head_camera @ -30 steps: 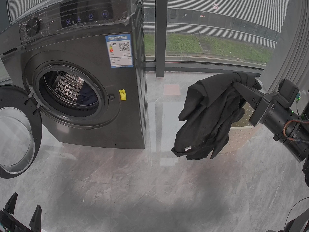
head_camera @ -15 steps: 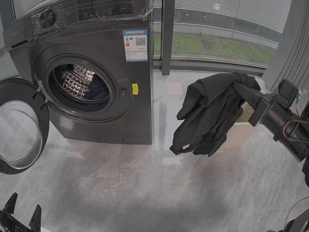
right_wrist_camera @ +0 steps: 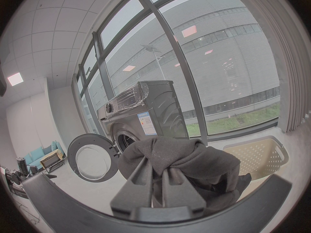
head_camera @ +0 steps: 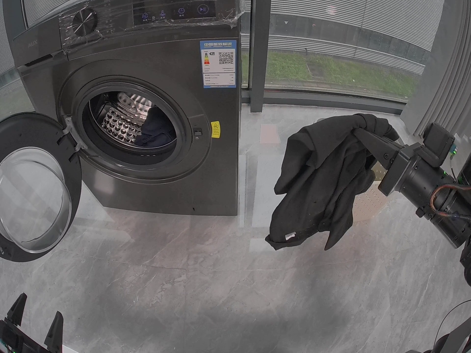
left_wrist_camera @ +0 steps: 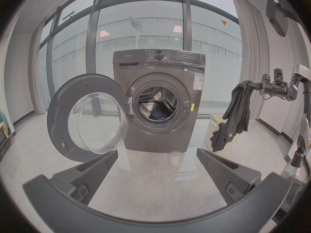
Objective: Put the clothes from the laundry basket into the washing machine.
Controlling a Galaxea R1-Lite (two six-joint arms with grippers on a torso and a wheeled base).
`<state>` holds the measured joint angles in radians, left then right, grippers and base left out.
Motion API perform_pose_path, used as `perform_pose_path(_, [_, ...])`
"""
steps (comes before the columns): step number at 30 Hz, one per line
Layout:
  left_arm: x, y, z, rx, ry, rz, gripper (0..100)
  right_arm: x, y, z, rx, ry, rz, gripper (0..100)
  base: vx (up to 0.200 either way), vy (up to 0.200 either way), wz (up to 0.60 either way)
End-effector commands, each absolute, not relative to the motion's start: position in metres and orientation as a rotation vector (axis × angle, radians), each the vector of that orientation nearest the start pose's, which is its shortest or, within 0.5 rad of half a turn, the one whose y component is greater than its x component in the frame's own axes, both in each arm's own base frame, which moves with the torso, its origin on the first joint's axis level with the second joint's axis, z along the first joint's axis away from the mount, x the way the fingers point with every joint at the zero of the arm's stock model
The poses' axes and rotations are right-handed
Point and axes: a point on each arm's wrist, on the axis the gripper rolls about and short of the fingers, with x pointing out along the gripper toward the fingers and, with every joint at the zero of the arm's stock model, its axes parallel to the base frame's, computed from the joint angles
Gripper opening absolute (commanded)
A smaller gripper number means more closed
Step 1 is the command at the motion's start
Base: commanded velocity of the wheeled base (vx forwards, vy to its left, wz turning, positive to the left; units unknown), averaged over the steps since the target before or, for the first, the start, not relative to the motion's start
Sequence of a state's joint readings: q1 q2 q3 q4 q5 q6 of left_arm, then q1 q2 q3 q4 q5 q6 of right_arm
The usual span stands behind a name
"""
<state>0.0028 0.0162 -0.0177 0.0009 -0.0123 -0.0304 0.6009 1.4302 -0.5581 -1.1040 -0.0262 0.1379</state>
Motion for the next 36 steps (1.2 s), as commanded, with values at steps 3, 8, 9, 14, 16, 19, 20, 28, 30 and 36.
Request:
perform_pose_path(3, [-0.0228,-0.0003,0.0758,-0.031,0.002,-0.009,100,0.1887,0.1288,0.2349,0.206,-0.182,0.588,0,0.0,0.2,0.0])
perform_pose_path(8, [-0.0227,-0.0003,0.076,-0.031,0.002,-0.009,100,0.1887,0.1288,0.2349,0.206,-0.182,0.588,0,0.0,0.2,0.0])
perform_pose_path(9, [-0.0227,-0.0003,0.076,-0.031,0.002,-0.009,100,0.1887,0.1288,0.2349,0.206,-0.182,0.588,0,0.0,0.2,0.0])
perform_pose_path(14, [-0.0227,-0.0003,0.076,-0.031,0.002,-0.009,100,0.1887,0.1288,0.2349,0.206,-0.182,0.588,0,0.0,0.2,0.0])
perform_pose_path(16, [-0.0228,-0.0003,0.0759,-0.031,0.0,-0.009,100,0.1887,0.1288,0.2349,0.206,-0.182,0.588,0,0.0,0.2,0.0])
perform_pose_path(19, [-0.0227,-0.0003,0.076,-0.031,0.002,-0.009,100,0.1887,0.1288,0.2349,0.206,-0.182,0.588,0,0.0,0.2,0.0])
perform_pose_path(20, [-0.0227,-0.0003,0.076,-0.031,0.002,-0.009,100,0.1887,0.1288,0.2349,0.206,-0.182,0.588,0,0.0,0.2,0.0])
perform_pose_path(28, [-0.0228,-0.0003,0.0759,-0.031,0.0,-0.009,100,0.1885,0.1286,0.2337,0.204,-0.178,0.587,0,0.0,0.15,0.0])
perform_pose_path(30, [-0.0228,-0.0003,0.0759,-0.031,0.0,-0.009,100,0.1884,0.1286,0.2333,0.204,-0.176,0.587,0,0.0,0.0,0.0])
perform_pose_path(36, [-0.0227,-0.0003,0.076,-0.031,0.002,-0.009,100,0.1883,0.1285,0.2329,0.203,-0.175,0.587,0,0.0,0.0,0.0])
